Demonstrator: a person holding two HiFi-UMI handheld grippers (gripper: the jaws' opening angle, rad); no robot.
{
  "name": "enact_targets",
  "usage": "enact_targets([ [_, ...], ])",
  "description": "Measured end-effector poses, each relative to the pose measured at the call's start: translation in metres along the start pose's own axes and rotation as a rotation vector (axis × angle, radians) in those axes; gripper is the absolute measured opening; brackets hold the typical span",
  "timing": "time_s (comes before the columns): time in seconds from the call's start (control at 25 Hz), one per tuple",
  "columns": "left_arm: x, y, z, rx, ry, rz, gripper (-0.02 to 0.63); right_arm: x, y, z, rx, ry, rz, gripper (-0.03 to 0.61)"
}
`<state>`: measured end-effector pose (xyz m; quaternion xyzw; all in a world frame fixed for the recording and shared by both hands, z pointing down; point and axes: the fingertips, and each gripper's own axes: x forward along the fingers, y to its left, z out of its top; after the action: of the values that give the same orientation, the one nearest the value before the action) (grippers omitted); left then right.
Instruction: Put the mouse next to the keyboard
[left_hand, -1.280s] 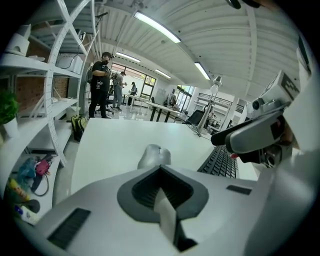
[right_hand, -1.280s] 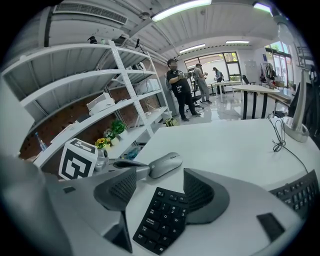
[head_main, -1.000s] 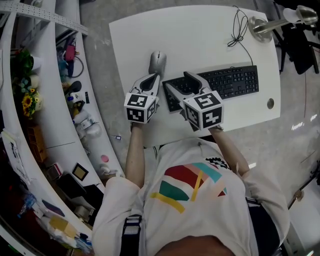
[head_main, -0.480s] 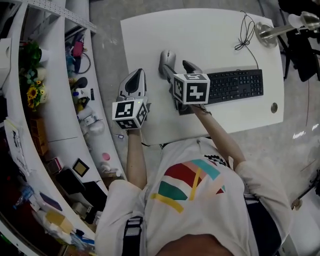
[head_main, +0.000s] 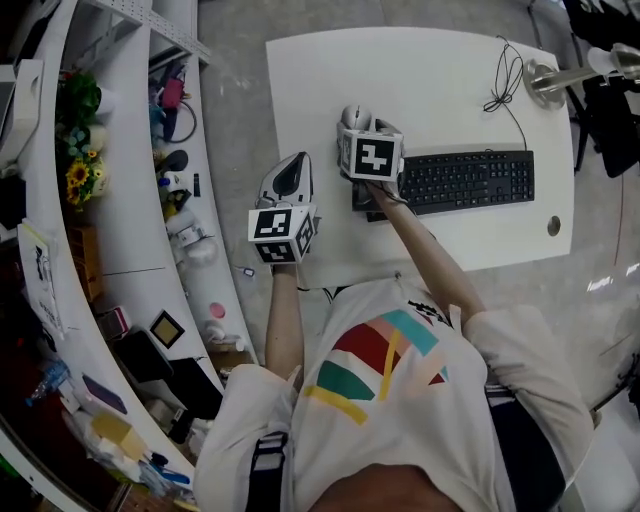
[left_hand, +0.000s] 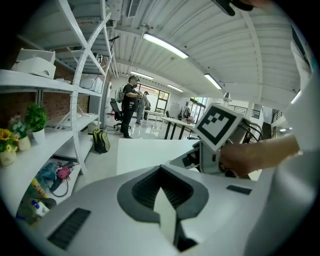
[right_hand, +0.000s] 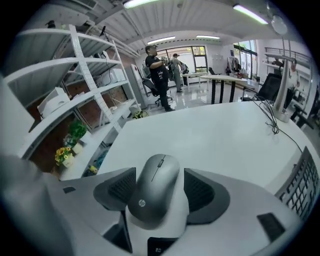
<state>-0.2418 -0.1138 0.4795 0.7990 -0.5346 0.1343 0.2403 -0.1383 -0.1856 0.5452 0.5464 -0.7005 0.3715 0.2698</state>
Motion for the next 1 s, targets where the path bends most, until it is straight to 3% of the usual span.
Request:
enact_targets([
  [0.16,0.001,0.01,-0.004,0.028,0.025,0.001,0.041,0.01,0.009,0.001,-0.053,0.01,-0.021,0.278],
  [0.48,0.009,0.019,-0.005,-0.008,0.023,0.007,0.041,0.019,0.004,0.0,0.021,0.058,-0.062,0.278],
  [1.0,0.018,0.002,-0.004,-0.02,0.021,-0.013,0.041,0.014,0.0,0.0,0.02,0.107,-0.008,0.276],
])
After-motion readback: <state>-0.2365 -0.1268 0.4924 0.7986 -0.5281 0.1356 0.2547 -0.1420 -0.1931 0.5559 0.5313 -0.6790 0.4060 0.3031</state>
